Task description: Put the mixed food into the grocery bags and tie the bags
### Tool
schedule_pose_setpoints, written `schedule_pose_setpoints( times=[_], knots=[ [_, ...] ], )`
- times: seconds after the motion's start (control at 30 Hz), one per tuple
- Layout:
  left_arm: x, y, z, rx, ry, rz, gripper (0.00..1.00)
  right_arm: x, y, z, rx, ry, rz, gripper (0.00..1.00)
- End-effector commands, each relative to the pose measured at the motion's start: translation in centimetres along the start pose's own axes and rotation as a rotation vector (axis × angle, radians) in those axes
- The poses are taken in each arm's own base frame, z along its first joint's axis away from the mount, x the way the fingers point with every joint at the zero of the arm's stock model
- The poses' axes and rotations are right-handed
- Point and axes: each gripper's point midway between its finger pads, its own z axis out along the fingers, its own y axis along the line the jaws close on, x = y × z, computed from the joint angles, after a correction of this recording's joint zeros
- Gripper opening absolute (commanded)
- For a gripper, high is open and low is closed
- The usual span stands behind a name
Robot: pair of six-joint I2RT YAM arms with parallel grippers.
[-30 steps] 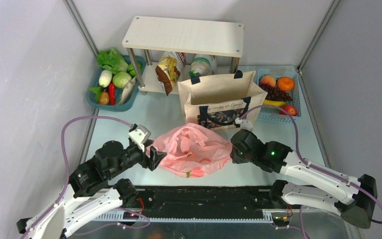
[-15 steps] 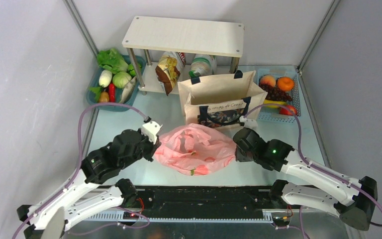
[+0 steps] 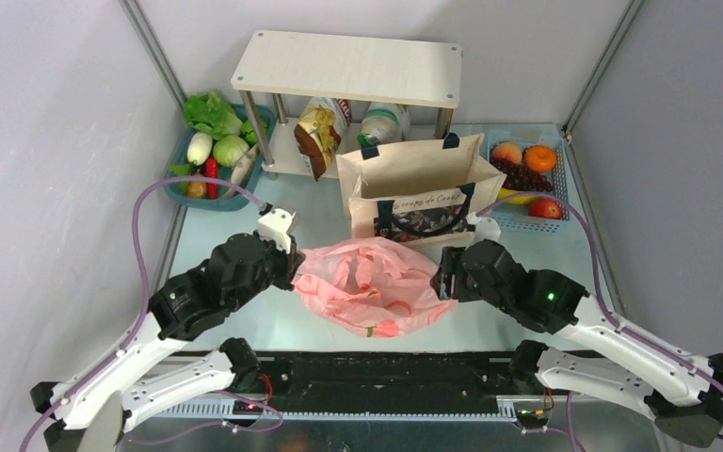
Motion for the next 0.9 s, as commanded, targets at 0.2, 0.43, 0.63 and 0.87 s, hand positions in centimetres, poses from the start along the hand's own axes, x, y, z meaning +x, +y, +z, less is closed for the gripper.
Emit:
schedule_pose_setpoints(
  times=[0.2, 0.43, 0.63, 0.87],
  knots=[
    [-1.8, -3.1, -0.7, 0.138, -0.054, -0.219, 0.00, -4.3, 12.2, -0.2, -0.256, -0.208, 0.113, 0.60],
    [-1.5, -3.7, -1.0, 0.165, -0.058, -0.310, 0.00, -4.6, 16.5, 2.8, -0.249, -0.323, 0.214, 0.60],
    [-1.4, -4.2, -1.1, 0.185, -0.056, -0.380, 0.00, -3.2, 17.2, 6.0, -0.201, -0.311, 0.275, 0.63],
    [-1.3, -5.4, -0.8, 0.241, -0.043, -0.418, 0.00, -2.8, 15.5, 8.5, -0.097, -0.331, 0.430, 0.62]
  ],
)
